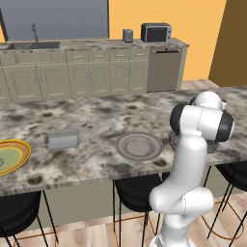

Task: Place two dumplings into each of the tupperware containers and then place the containers in the fridge.

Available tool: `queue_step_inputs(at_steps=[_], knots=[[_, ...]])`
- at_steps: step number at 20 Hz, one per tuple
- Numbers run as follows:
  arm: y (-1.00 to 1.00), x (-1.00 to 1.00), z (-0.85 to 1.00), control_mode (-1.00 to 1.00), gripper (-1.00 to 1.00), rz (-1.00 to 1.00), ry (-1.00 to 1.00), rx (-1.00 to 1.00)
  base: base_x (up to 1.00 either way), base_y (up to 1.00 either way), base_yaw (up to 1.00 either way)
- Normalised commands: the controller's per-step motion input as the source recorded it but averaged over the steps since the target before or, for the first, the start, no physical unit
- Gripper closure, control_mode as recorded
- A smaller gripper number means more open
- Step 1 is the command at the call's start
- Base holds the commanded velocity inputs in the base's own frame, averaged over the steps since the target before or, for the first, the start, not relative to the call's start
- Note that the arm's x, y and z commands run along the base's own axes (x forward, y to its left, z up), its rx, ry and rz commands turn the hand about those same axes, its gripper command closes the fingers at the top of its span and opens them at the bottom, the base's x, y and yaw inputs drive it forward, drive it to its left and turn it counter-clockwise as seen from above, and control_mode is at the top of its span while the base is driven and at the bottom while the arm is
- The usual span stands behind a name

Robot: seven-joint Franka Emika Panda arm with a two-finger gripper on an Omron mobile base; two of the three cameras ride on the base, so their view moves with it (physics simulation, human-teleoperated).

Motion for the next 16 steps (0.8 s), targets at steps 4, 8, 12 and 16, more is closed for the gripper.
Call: queue_step_inputs(at_steps=[4,8,12,16], knots=[[0.44,-0.1,0.71,-1.0,-1.0,0.0,0.04,-0.01,0.0,0.0,0.0],[0.74,-0.49,0.26,-1.0,-1.0,0.0,0.01,-0.09,0.0,0.0,0.0],[1.0,-0.42,0.02,-1.0,-1.0,-0.01,0.0,-0.14,0.0,0.0,0.0],[1.0,-0.19,0.0,-1.0,-1.0,0.0,0.0,-0.1,0.0,0.0,0.0]])
